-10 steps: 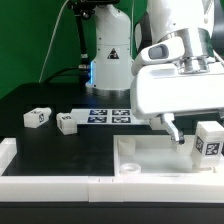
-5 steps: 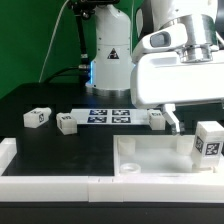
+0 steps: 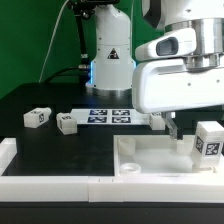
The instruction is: Assemble one leg
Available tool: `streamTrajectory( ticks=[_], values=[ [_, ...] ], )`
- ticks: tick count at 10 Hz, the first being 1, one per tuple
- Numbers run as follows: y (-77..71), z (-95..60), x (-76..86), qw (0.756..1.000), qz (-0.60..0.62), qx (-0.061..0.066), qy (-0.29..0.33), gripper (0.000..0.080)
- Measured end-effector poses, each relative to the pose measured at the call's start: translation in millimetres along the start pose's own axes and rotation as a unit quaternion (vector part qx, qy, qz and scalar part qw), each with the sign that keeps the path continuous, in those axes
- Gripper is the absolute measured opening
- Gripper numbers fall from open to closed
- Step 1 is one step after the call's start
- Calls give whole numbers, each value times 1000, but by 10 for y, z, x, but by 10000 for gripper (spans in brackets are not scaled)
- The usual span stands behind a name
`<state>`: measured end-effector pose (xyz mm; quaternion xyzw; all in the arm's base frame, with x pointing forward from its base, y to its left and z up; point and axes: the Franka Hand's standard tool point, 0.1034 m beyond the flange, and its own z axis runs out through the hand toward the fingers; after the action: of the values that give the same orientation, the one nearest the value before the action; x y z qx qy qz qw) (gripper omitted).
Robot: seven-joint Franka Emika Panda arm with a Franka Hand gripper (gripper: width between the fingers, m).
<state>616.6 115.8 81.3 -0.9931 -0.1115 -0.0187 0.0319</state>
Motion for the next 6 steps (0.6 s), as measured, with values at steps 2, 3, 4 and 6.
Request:
streamTrajectory(
  ticks=[2,3,4,6],
  values=[
    [4,-69,41,995,0,14,-102,649],
    [-11,-47,63,992,0,18,-125,649],
    [-19,-36,39,990,-1,20,-140,649],
    [-12,-3,157,994,-10,11,-113,649]
  ],
)
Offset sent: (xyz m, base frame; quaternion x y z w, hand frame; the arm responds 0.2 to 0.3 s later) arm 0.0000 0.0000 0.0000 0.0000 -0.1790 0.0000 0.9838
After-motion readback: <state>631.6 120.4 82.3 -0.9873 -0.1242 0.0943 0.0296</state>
